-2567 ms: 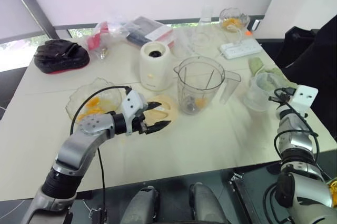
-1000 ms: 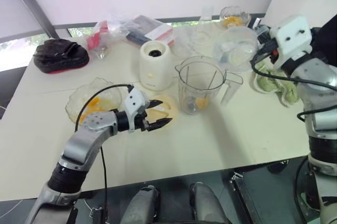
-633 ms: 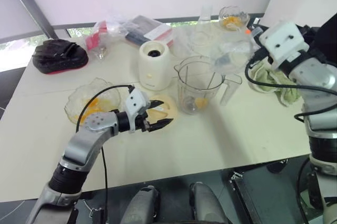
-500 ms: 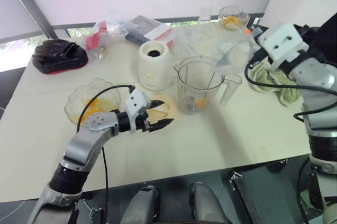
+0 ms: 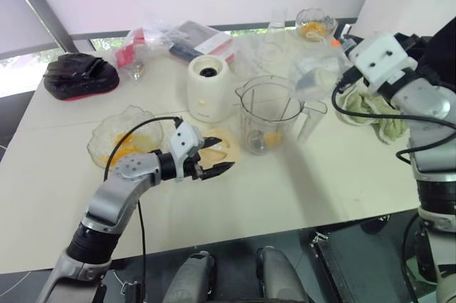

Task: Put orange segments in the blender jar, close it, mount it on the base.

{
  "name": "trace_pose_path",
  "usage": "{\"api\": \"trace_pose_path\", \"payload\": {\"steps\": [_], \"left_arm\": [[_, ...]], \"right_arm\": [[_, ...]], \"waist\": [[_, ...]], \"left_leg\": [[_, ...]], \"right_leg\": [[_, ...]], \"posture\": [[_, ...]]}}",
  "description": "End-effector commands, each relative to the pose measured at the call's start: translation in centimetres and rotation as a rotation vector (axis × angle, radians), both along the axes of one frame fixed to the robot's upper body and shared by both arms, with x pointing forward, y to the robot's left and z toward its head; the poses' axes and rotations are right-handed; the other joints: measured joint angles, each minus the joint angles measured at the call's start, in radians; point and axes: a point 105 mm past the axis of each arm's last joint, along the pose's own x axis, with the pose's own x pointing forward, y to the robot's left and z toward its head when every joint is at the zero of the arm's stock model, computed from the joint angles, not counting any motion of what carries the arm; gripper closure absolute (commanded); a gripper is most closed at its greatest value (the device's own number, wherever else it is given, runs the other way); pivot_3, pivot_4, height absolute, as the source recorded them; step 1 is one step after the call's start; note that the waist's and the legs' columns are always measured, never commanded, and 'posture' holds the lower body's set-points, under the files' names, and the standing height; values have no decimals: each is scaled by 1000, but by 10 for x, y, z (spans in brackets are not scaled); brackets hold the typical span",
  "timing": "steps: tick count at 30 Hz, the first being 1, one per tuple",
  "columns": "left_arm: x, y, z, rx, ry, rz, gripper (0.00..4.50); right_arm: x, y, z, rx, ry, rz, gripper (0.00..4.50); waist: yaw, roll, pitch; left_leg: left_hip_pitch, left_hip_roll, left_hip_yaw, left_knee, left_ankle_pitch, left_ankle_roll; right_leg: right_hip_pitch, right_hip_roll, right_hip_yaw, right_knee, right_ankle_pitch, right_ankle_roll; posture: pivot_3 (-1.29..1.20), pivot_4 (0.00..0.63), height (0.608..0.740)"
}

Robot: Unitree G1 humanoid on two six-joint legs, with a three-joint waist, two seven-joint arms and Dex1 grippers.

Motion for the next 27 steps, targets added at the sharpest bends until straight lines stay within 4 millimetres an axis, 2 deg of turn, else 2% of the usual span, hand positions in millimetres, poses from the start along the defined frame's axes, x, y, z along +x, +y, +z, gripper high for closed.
{"api": "trace_pose_path", "payload": {"steps": [1, 21, 27], "left_arm": [[-3, -3, 7, -5, -44, -21, 917], [-4, -4, 6, 2, -44, -28, 917], [-3, -4, 6, 5, -44, -32, 917]], "right_arm": [[-6, 5, 17, -46, -76, 16, 4432], [-4, 4, 21, -90, -107, 14, 4432], [-3, -5, 21, 3, -102, -17, 4432]], "waist": [[0, 0, 0], [1, 0, 0], [1, 0, 0]], "left_leg": [[0, 0, 0, 0, 0, 0], [0, 0, 0, 0, 0, 0], [0, 0, 0, 0, 0, 0]], "right_leg": [[0, 0, 0, 0, 0, 0], [0, 0, 0, 0, 0, 0], [0, 0, 0, 0, 0, 0]], "posture": [[0, 150, 740], [0, 150, 740], [0, 150, 740]]}}
